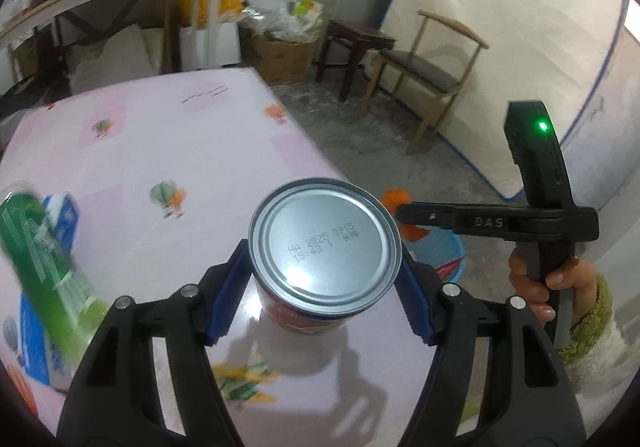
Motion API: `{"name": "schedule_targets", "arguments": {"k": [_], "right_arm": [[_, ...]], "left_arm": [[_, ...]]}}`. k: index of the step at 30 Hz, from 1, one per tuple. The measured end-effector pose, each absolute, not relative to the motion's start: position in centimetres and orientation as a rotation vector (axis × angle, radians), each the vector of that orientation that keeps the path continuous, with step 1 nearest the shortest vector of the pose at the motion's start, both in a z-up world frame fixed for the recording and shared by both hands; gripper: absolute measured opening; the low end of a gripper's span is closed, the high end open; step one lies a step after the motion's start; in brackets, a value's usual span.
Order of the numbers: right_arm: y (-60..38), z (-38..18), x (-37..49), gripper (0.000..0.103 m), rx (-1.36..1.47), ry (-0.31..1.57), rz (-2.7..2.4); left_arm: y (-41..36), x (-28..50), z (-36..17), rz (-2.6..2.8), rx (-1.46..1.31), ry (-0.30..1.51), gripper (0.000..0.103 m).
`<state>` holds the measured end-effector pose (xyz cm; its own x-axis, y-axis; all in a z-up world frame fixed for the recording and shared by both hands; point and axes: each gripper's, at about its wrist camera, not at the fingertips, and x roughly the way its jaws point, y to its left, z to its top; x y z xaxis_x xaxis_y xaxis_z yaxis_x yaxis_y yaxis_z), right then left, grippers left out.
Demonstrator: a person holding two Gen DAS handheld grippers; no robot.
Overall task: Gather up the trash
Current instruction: 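Carry the can with the left tool while the right tool carries the peel to the wastebasket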
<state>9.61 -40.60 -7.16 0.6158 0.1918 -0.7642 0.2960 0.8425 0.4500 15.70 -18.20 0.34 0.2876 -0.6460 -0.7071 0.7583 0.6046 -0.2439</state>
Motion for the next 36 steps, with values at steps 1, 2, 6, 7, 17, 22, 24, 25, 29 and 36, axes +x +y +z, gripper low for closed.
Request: {"name": "schedule_targets", "arguments": {"k": [1,2,6,7,17,22,24,25,29,36], "right_arm": [[-42.1,-6.7,8.4,0.013,0.602,0.900,-0.105],[-43.4,-6.5,7.3,0.013,0.614,0.888,-0.146],[-48.8,-6.8,2.1,0.013,0.700,0.867,-0.328],[-50.2,-7.3,0.6,0.013,0.744,0.865,-0.366],[-58.3,-17.5,-7.2,0.013,1.065,0.943,-0.550],[-61.3,-22.1,-7.2,0.016,1.170,0.964,-0.571],[-62.5,-23.2,-6.9,0.017,1.191,0.957,-0.577],[-63.2,-24.0,-6.5,0.023,1.207,0.958,-0.570],[-64.4,-26.4,-5.3,0.030,1.187,1.004,-0.599],[-63.9,-27.1,-5.5,0.030,1.164,1.002,-0.595]], "left_arm": [[-19.0,15.7,0.7,-0.969,0.144,0.864,0.065],[-20.0,15.7,1.1,-0.998,0.141,0.860,0.065],[-24.7,15.4,1.8,-1.125,0.156,0.876,0.065],[-26.8,15.5,1.7,-1.168,0.156,0.900,0.065],[-43.5,11.9,-3.5,-1.351,0.306,1.149,0.065],[-50.6,9.8,-7.9,-1.327,0.399,1.243,0.066],[-52.4,9.5,-9.1,-1.298,0.413,1.253,0.075],[-52.6,9.7,-9.4,-1.279,0.404,1.250,0.076],[-51.1,10.1,-9.1,-1.287,0.337,1.273,0.076],[-46.5,11.2,-5.9,-1.282,0.314,1.174,0.076]]}}
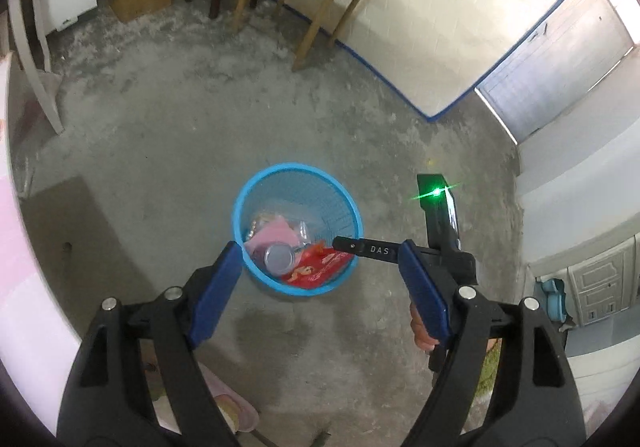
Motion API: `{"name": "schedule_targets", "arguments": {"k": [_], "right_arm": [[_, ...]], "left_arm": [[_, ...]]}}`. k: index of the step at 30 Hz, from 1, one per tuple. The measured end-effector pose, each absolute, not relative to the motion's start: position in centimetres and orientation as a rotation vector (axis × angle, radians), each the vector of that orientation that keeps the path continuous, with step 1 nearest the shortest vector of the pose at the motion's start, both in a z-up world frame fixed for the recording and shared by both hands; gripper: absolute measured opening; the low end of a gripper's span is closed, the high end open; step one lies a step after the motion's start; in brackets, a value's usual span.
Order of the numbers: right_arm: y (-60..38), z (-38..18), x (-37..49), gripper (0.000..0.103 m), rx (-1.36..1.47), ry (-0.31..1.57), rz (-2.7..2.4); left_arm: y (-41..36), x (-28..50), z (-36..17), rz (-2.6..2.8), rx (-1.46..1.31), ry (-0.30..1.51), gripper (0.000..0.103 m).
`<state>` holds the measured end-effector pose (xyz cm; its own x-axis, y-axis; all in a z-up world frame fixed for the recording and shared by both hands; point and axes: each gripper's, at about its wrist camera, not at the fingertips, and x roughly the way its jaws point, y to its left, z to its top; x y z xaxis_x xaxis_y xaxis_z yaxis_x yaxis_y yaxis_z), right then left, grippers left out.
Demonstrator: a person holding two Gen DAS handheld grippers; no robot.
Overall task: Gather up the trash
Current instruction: 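Carry the can with the left tool while the right tool carries the peel to the wastebasket, then move both tools back over the table toward the green bottle and toothpaste box, then grasp the green plastic bottle with the right tool while the left tool grasps the blue toothpaste box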
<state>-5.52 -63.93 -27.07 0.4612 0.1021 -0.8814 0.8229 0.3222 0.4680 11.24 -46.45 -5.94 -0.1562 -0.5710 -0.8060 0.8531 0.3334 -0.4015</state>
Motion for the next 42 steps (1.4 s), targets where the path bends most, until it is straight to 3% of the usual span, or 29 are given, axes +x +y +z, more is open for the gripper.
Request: {"name": "schedule_targets", "arguments": {"k": [4,14,23,33,42], "right_arm": [[-62.3,-25.3,-6.7,0.030,1.136,0.983,-0.583],[-57.1,-15.2,-8.2,0.061,1.010,0.846,-0.470],[-48.7,-6.6,0.8,0.075,0.824,0.806,-0.135],[-32.2,-3.4,14.4,0.078,0.622,0.951,0.320],[-19.6,-3.1,19.8,0.086,0.383,1.045,0.405]], "left_arm": [[-43.2,11.6,-3.9,-1.283,0.290,1.118,0.076],[-31.5,11.1,0.2,-1.246,0.240,0.985,0.078],[-15.6,11.4,1.9,-0.983,0.153,0.879,0.081],[-2.5,11.6,0.7,-0.672,0.022,0.889,0.083],[4.8,15.6,0.1,-0.256,0.077,0.886,0.085]]}}
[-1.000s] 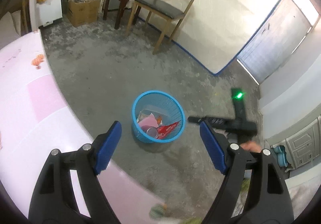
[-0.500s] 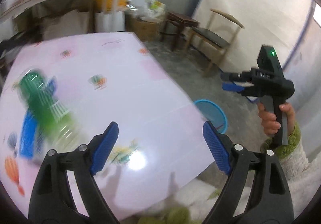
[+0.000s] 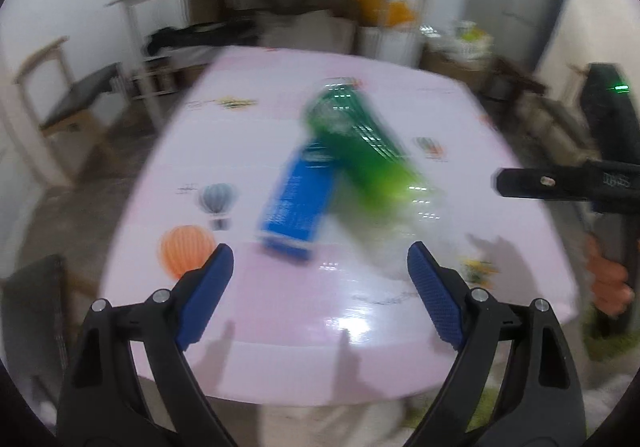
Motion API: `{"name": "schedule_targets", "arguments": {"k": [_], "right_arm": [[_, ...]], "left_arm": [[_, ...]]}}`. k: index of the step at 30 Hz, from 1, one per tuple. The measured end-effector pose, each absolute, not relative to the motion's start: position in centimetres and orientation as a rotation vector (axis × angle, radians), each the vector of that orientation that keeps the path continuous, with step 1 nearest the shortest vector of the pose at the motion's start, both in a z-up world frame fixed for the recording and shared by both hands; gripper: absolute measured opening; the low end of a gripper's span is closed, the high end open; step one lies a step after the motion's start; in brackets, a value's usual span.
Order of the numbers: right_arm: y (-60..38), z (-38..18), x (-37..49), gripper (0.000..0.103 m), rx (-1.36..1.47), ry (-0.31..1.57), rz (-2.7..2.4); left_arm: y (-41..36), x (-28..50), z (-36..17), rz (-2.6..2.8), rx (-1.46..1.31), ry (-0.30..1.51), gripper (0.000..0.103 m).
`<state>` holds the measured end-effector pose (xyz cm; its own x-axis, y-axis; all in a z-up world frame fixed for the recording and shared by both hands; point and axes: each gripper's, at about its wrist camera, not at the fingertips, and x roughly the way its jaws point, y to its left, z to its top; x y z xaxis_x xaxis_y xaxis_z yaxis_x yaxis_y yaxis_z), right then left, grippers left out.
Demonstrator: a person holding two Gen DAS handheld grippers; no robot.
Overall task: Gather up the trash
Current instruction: 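Grasp the green plastic bottle with the right tool while the left tool grasps the blue toothpaste box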
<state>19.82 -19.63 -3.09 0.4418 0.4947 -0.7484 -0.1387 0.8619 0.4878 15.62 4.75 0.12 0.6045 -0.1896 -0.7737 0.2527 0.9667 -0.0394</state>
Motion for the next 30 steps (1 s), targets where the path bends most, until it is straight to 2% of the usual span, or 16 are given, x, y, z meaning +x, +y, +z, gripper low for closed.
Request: {"name": "schedule_targets", "arguments": {"k": [6,13,15,22,30], "right_arm": [[-15.3,-3.5,21.8,0.087,0.206,1.059,0.344],[-13.2,-3.9,23.2,0.087,0.126,1.070,0.316],[-13.1,-4.1,23.6,0.083,0.117,1.074,0.306],[-12.4,-4.7,24.3,0.059,0.121,1.107,0.315],[-14.0,-4.9,23.9,0.058,0.187,1.100,0.262]], "left_arm": [[7.2,17.4,-1.0,-0.152,0.061,0.917,0.087],[7.3,18.3,-1.7,-0.116,0.068,0.918,0.087],[7.2,18.7,-1.9,-0.112,0.074,0.919,0.087],[7.2,19.0,-2.0,-0.105,0.079,0.918,0.087],[7.1,19.2,-2.0,-0.105,0.077,0.920,0.087]]}}
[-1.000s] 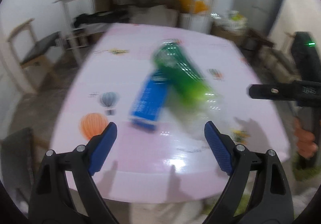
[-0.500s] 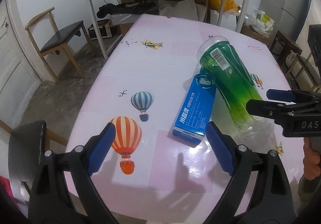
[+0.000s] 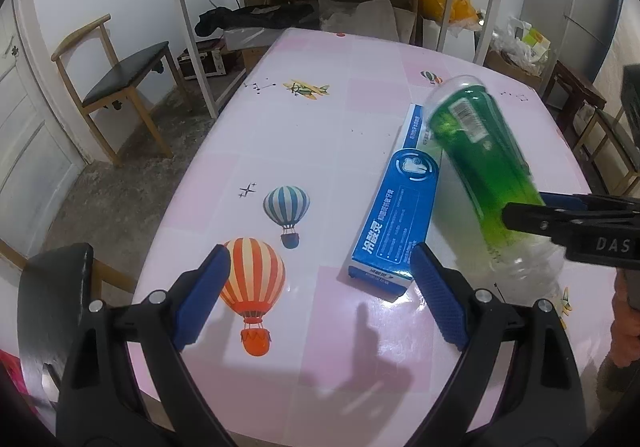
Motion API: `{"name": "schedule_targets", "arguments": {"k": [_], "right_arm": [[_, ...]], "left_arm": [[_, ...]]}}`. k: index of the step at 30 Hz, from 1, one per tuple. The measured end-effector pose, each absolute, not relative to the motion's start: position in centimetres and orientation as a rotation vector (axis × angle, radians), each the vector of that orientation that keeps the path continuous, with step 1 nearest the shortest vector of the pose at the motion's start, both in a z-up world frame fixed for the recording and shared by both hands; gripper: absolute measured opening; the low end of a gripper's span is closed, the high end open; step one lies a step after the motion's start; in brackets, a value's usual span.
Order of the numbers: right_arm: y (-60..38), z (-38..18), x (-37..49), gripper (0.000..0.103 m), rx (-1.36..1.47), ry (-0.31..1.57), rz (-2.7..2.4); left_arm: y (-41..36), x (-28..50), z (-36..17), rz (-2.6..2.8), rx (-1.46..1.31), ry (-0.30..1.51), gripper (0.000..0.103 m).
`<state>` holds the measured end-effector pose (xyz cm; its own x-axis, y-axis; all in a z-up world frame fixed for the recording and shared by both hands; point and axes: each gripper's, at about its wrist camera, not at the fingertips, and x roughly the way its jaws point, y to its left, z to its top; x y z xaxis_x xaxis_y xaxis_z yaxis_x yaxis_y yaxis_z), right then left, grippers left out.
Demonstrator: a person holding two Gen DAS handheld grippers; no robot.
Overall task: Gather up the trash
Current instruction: 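Grasp the green plastic bottle with the right tool while the left tool grasps the blue toothpaste box, then lift the bottle with the right tool while the left tool lifts the toothpaste box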
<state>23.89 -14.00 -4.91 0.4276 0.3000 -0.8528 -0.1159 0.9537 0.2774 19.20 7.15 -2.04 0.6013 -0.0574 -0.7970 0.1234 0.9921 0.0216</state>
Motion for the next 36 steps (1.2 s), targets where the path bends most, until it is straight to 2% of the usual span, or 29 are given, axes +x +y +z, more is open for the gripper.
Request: {"name": "schedule_targets", "arguments": {"k": [11,18,25,26,28,29,31,33,36], "right_arm": [[-22.4,-5.3,19.9,0.058,0.368,1.100,0.072],[-25.4,-6.3,17.7,0.059,0.452,1.115,0.012],[-26.0,-6.8,17.0,0.059,0.487,1.116,0.032],[-26.0,-6.7,17.1,0.059,0.488,1.117,0.033],[-26.1,-6.7,17.0,0.059,0.491,1.115,0.039],[-26.1,-6.8,16.9,0.059,0.492,1.115,0.042],[-26.1,-6.8,16.9,0.059,0.495,1.113,0.048],[-26.2,-6.8,16.9,0.059,0.500,1.111,0.054],[-26.7,-7.0,16.7,0.059,0.524,1.103,0.060]], "left_arm": [[6.5,20.0,-2.6,-0.161,0.042,0.935,0.087],[7.3,22.8,-4.1,-0.317,-0.150,0.993,0.087],[5.8,24.6,-6.4,-0.350,-0.088,1.068,0.087],[5.6,24.6,-6.7,-0.358,-0.078,1.075,0.085],[4.9,24.7,-7.1,-0.368,-0.049,1.085,0.073],[4.6,24.7,-7.3,-0.363,-0.032,1.092,0.071],[4.2,24.7,-7.6,-0.359,-0.009,1.101,0.057],[3.8,24.6,-7.9,-0.363,-0.004,1.115,0.051],[3.6,24.0,-7.8,-0.358,0.007,1.107,0.050]]}}
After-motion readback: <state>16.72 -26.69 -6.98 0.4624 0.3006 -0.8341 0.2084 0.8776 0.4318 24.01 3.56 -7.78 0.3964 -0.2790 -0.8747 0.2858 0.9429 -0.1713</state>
